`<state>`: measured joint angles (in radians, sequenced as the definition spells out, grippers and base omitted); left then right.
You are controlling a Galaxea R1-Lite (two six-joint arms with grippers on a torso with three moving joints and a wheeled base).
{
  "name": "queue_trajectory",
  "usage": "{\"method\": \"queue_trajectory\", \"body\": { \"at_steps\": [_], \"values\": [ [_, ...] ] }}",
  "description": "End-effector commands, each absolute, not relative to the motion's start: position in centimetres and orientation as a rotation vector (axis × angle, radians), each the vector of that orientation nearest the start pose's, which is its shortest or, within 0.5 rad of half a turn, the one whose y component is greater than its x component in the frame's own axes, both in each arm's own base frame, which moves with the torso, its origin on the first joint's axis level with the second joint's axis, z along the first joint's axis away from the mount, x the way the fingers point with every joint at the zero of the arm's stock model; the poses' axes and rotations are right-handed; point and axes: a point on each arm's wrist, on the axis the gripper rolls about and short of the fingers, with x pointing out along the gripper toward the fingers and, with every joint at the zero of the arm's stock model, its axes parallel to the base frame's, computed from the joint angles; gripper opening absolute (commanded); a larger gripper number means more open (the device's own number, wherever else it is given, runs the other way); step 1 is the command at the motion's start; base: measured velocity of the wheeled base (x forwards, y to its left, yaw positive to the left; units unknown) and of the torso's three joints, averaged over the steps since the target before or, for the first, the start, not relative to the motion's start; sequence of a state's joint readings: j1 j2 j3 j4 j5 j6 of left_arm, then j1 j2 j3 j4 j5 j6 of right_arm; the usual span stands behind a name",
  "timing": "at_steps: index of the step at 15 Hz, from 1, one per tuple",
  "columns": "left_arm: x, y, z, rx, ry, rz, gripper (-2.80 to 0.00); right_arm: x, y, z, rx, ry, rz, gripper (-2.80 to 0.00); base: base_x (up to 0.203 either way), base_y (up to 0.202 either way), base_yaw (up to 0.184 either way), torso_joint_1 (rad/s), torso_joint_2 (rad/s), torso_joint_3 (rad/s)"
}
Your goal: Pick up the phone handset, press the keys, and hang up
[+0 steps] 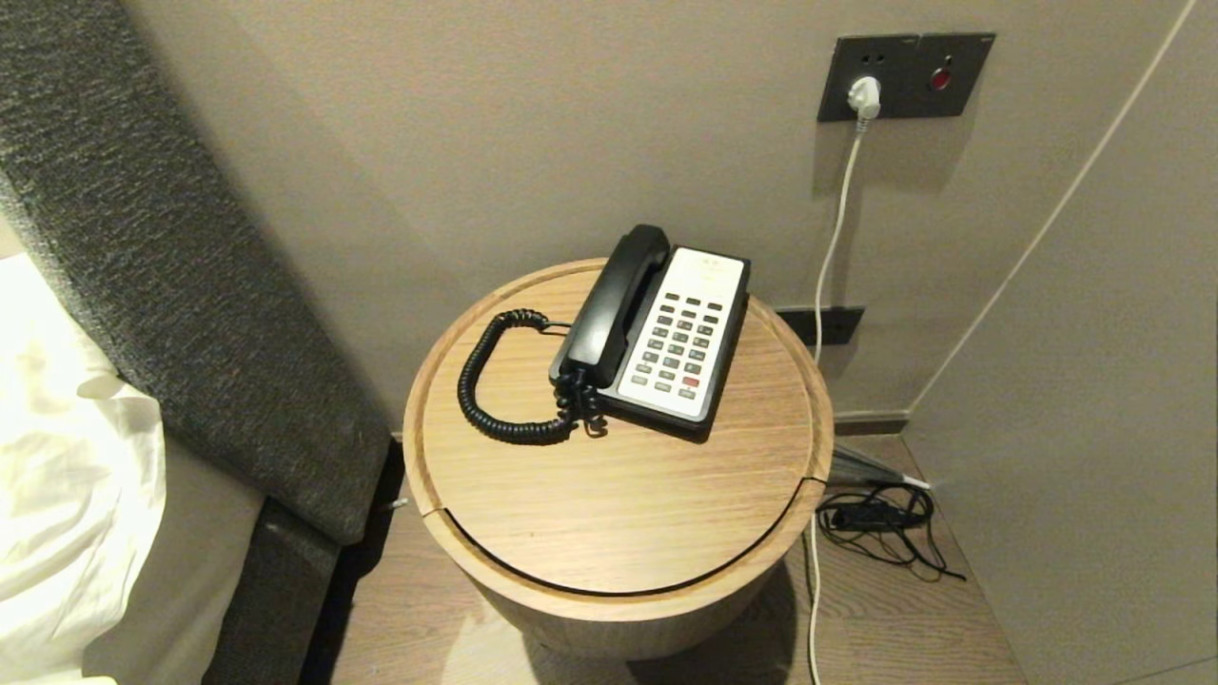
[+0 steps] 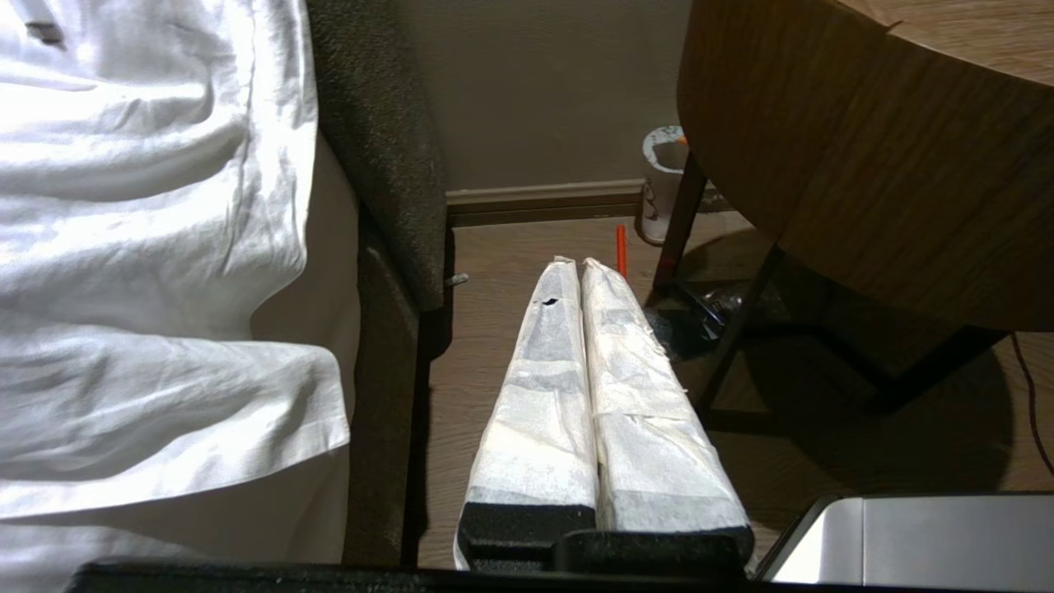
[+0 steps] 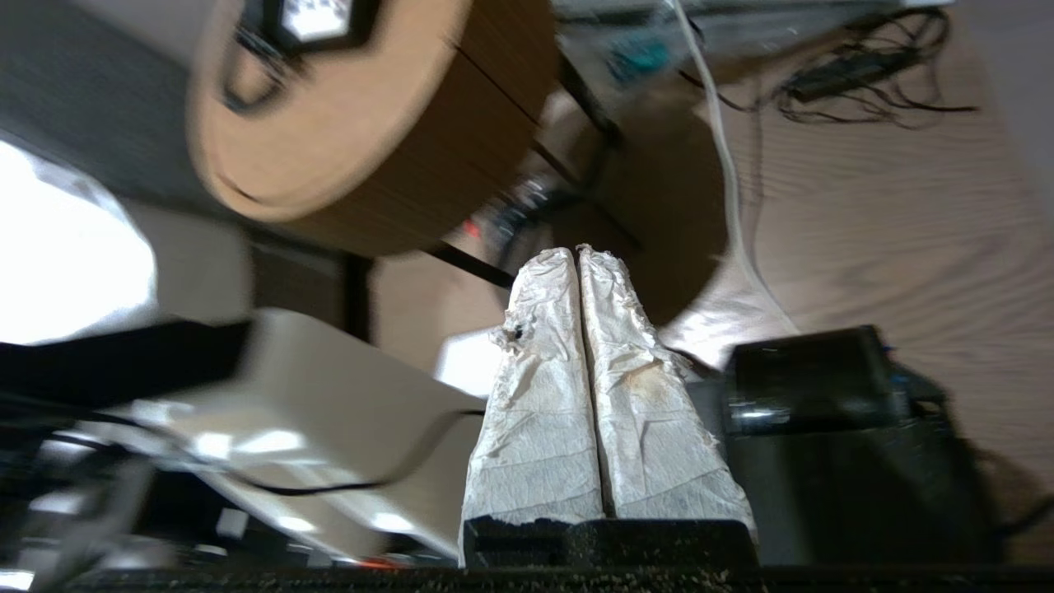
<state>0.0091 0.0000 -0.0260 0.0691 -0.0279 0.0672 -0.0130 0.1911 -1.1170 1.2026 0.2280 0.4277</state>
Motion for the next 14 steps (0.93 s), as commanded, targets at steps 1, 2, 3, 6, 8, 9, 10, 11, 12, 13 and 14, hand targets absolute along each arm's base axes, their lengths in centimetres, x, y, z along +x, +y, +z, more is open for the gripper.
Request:
{"method": "queue_trajectory", "body": {
  "at_steps": [1,2,3,6,8,9,10,11,12,13,14],
  "values": [
    [-2.5,-0.1,7.6,0.065,0.044,-0.021,-2.8,-14.6,0.6,18.6,0.404,0.338,0.134,-2.8,0.0,0.0,0.0,0.0,0.0,0.0],
    [-2.5,-0.1,7.6,0.066,0.044,-0.019,-2.8,-14.0,0.4,18.0,0.369,0.323,0.058,-2.8,0.0,0.0,0.0,0.0,0.0,0.0],
    [-2.5,-0.1,7.6,0.068,0.044,-0.02,-2.8,-13.0,0.3,17.5,0.363,0.314,0.022,-2.8,0.0,0.0,0.0,0.0,0.0,0.0],
    [-2.5,-0.1,7.6,0.068,0.044,-0.02,-2.8,-7.9,0.2,14.7,0.362,0.288,0.007,-2.8,0.0,0.0,0.0,0.0,0.0,0.0],
    [-2.5,-0.1,7.6,0.066,0.044,-0.02,-2.8,-4.1,0.1,11.3,0.283,0.224,0.002,-2.8,0.0,0.0,0.0,0.0,0.0,0.0],
    [-2.5,-0.1,7.6,0.067,0.044,-0.02,-2.8,-2.8,0.1,9.6,0.227,0.178,0.0,-2.8,0.0,0.0,0.0,0.0,0.0,0.0],
    [-2.5,-0.1,7.6,0.065,0.044,-0.021,-2.8,-2.0,0.1,8.3,0.185,0.149,-0.003,-2.8,0.0,0.0,0.0,0.0,0.0,0.0],
    [-2.5,-0.1,7.6,0.067,0.044,-0.019,-2.8,-1.6,0.0,7.5,0.135,0.129,-0.009,-2.8,0.0,0.0,0.0,0.0,0.0,0.0],
    [-2.5,-0.1,7.6,0.067,0.044,-0.019,-2.8,-1.5,0.0,7.7,0.064,0.083,-0.013,-2.8,0.0,0.0,0.0,0.0,0.0,0.0],
    [-2.5,-0.1,7.6,0.067,0.044,-0.02,-2.8,-1.5,0.0,7.9,0.009,0.08,-0.013,-2.8,0.0,0.0,0.0,0.0,0.0,0.0],
    [-2.5,-0.1,7.6,0.065,0.044,-0.02,-2.8,-1.6,0.0,7.8,-0.01,0.099,-0.009,-2.8,0.0,0.0,0.0,0.0,0.0,0.0]
  ]
}}
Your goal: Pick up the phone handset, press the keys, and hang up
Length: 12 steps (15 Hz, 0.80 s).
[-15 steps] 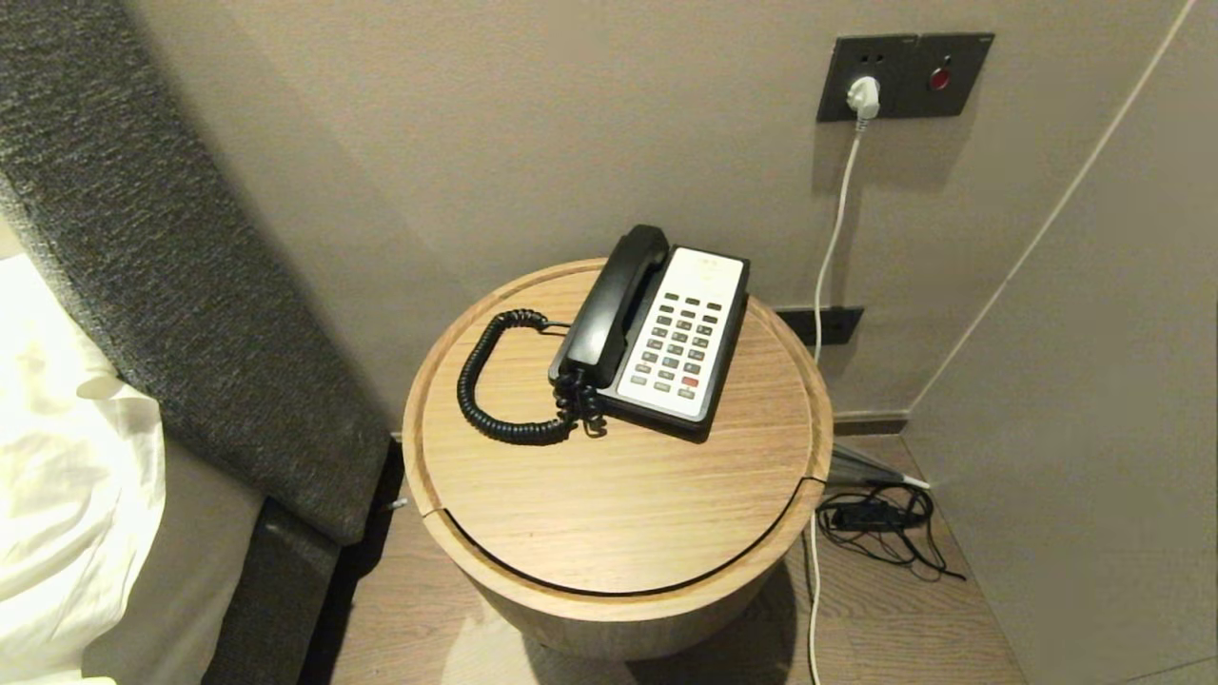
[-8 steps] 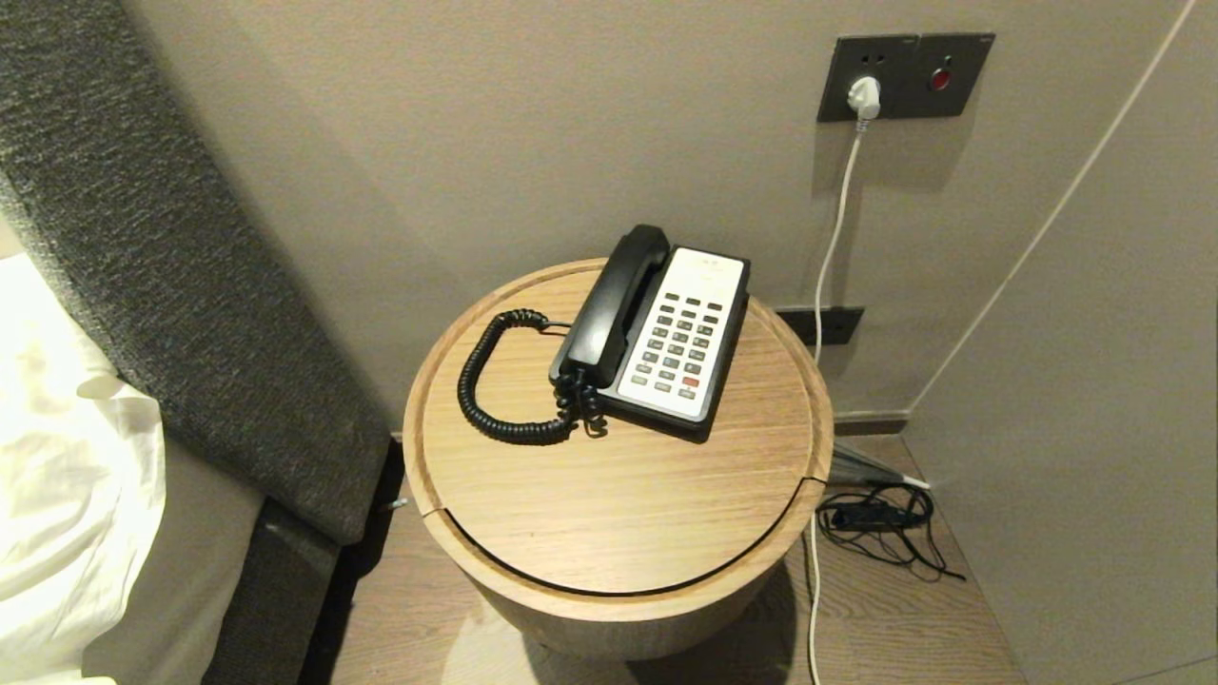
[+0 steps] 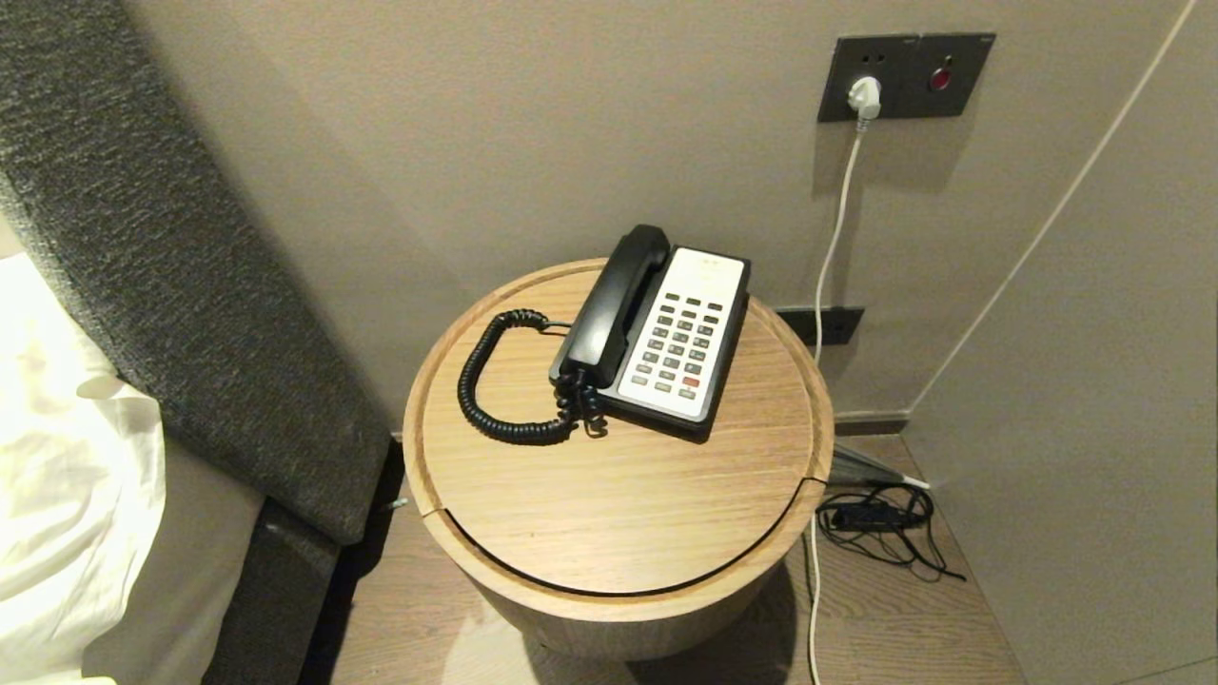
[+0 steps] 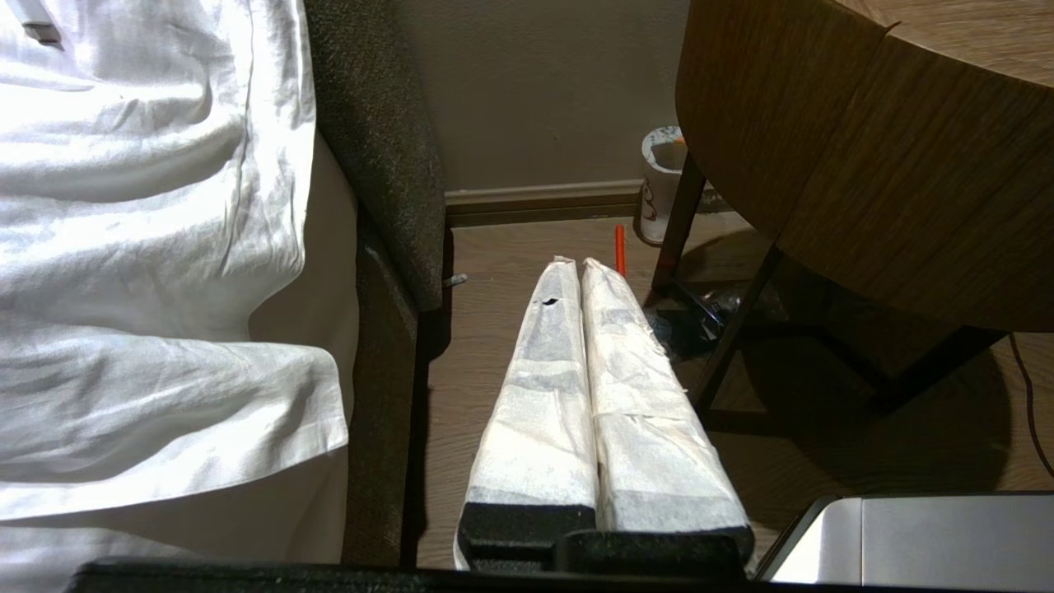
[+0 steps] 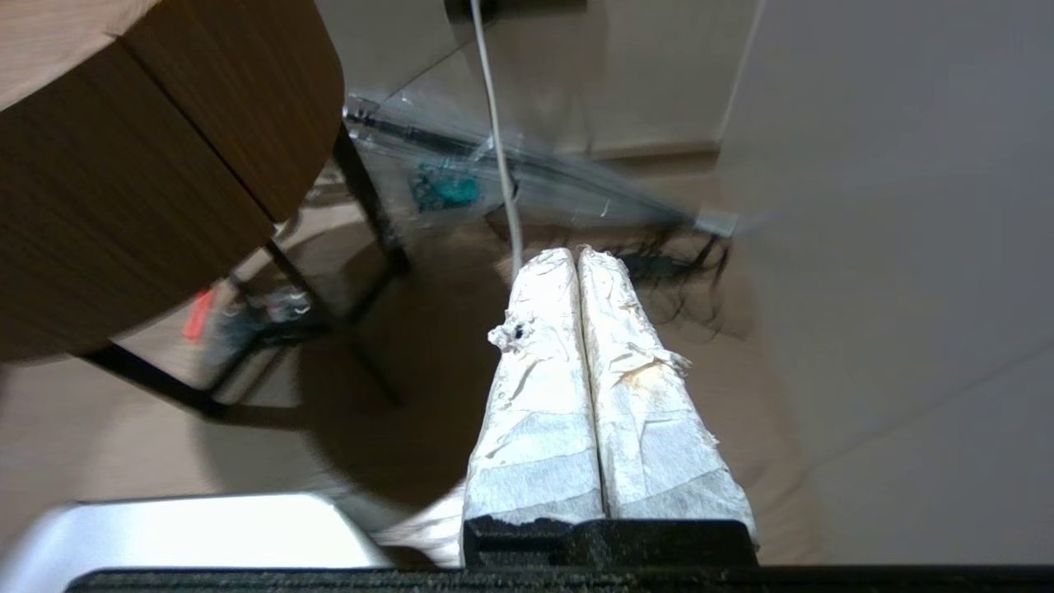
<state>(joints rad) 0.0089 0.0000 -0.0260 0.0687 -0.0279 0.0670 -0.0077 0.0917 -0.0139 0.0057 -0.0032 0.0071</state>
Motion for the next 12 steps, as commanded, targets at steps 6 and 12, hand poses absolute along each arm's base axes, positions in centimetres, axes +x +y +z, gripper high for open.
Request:
{"method": "queue_trajectory", "body": {
  "at_steps": [6,12],
  "values": [
    [-2.48,-0.09,7.56,0.067,0.044,-0.021,-2.8,-1.55,0.01,7.72,-0.045,0.096,-0.004,-2.8,0.0,0.0,0.0,0.0,0.0,0.0],
    [-2.48,-0.08,7.56,0.067,0.044,-0.02,-2.8,-1.55,0.01,7.75,-0.041,0.094,-0.006,-2.8,0.0,0.0,0.0,0.0,0.0,0.0]
  ]
}}
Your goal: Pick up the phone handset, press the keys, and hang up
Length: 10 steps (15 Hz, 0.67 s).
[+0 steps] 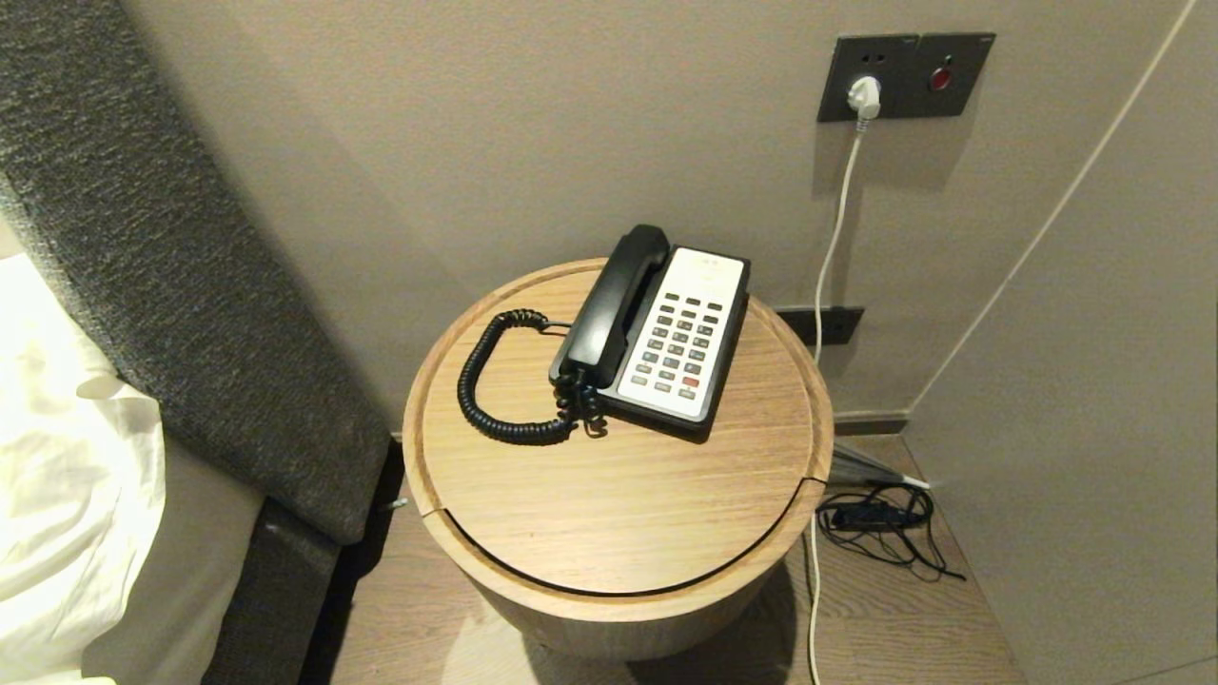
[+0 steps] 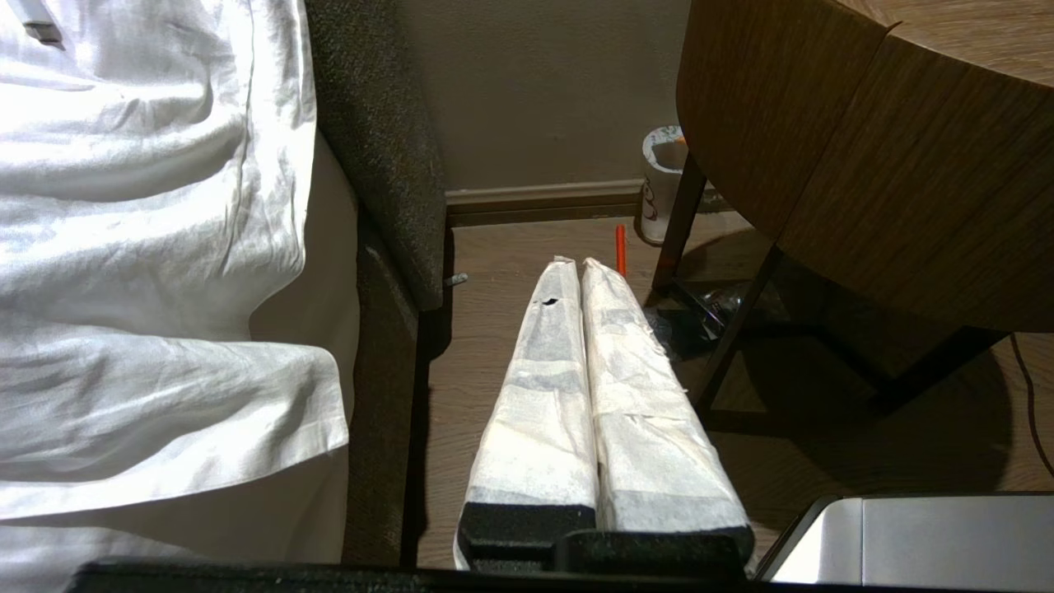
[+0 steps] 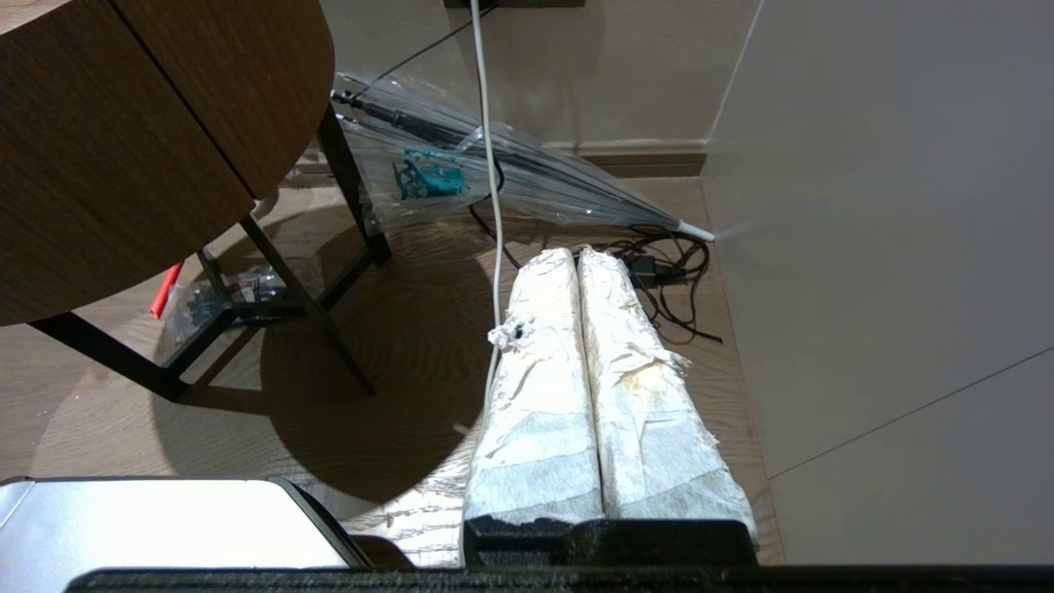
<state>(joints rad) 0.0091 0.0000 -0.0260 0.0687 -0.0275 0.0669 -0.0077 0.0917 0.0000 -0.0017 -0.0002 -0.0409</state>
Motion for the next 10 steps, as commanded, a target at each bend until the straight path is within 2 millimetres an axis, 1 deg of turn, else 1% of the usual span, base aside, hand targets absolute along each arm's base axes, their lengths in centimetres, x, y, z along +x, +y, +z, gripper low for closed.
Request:
{"method": "queue_trajectory", "body": {
  "at_steps": [1,10],
  "values": [
    [-2.48,-0.09,7.56,0.067,0.044,-0.018,-2.8,-1.55,0.01,7.75,-0.041,0.094,-0.006,-2.8,0.0,0.0,0.0,0.0,0.0,0.0],
    [-2.47,-0.09,7.53,0.067,0.045,-0.018,-2.8,-1.56,0.01,7.74,-0.041,0.092,-0.005,-2.8,0.0,0.0,0.0,0.0,0.0,0.0]
  ]
}}
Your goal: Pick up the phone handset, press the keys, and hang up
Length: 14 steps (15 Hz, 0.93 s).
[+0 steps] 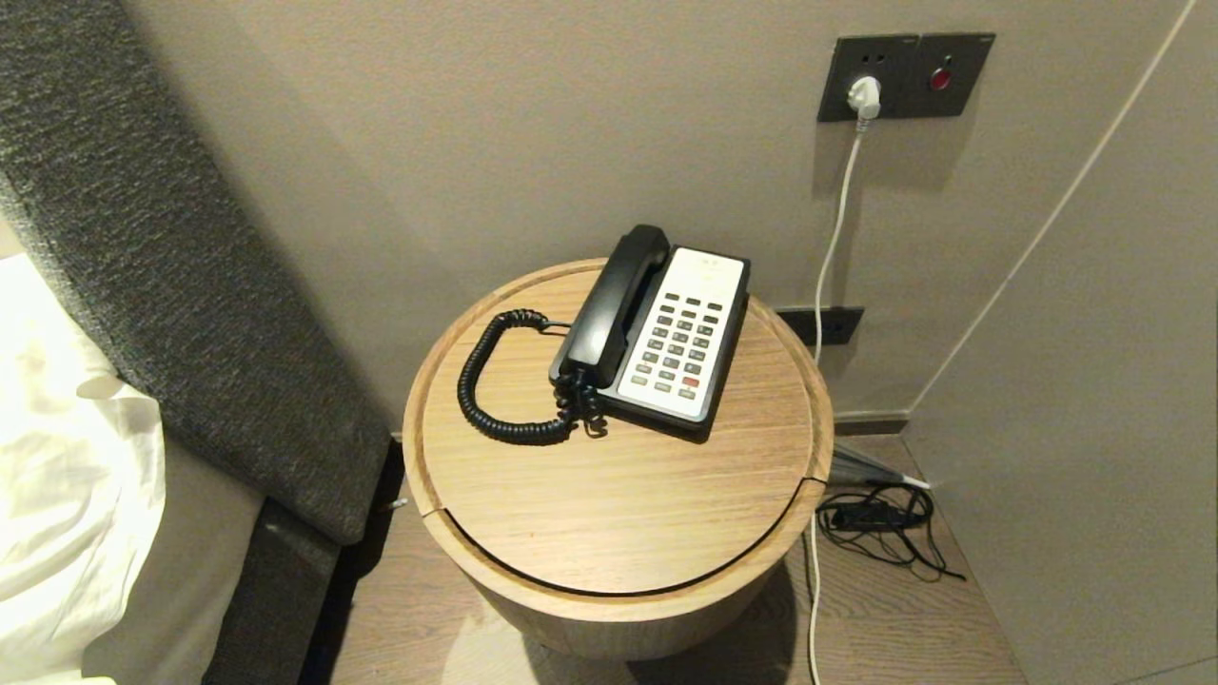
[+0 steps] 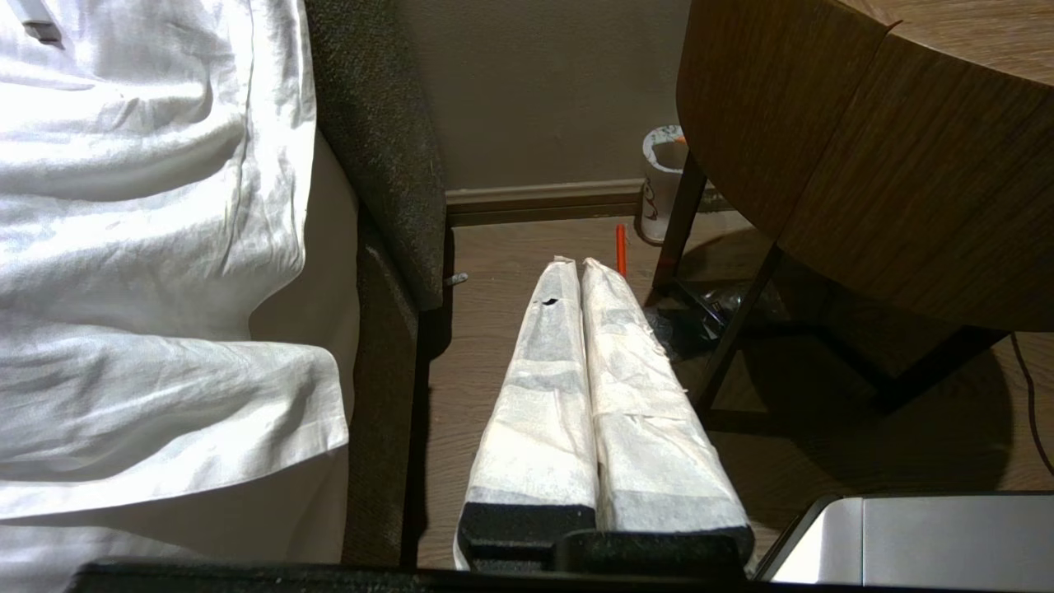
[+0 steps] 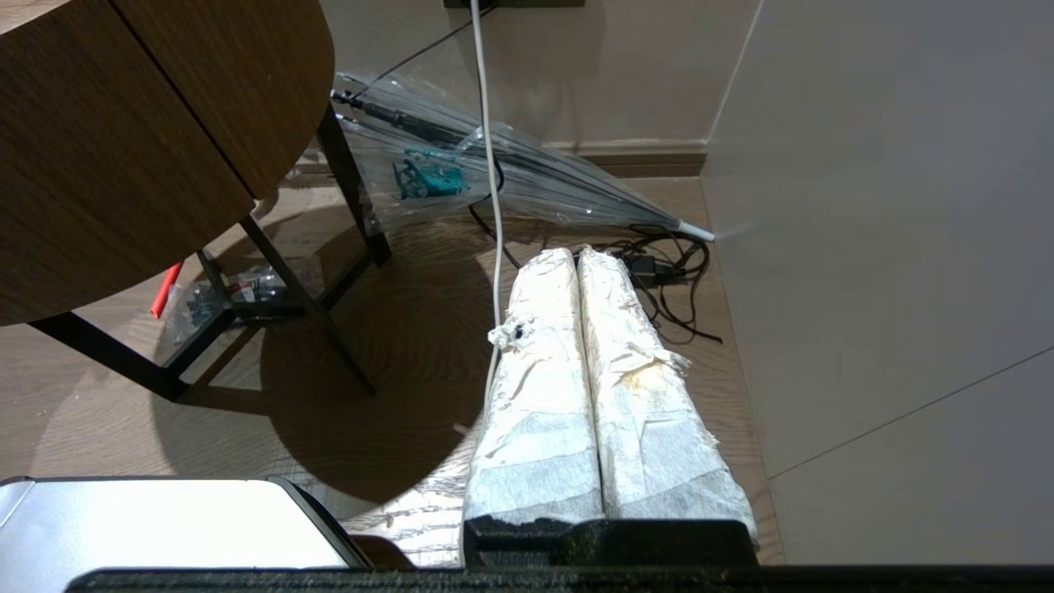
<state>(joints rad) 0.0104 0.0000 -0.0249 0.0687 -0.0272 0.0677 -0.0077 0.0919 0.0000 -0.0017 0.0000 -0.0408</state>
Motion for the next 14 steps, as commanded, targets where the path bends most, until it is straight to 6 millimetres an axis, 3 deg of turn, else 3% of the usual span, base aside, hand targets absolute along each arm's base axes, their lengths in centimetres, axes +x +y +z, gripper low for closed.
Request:
{"method": "queue_trajectory", "body": {
  "at_steps": [1,14],
  "values": [
    [-2.48,-0.09,7.56,0.067,0.044,-0.018,-2.8,-1.55,0.01,7.75,-0.041,0.094,-0.006,-2.8,0.0,0.0,0.0,0.0,0.0,0.0],
    [-2.47,-0.09,7.52,0.067,0.045,-0.018,-2.8,-1.55,0.01,7.75,-0.041,0.093,-0.004,-2.8,0.0,0.0,0.0,0.0,0.0,0.0]
  ]
}}
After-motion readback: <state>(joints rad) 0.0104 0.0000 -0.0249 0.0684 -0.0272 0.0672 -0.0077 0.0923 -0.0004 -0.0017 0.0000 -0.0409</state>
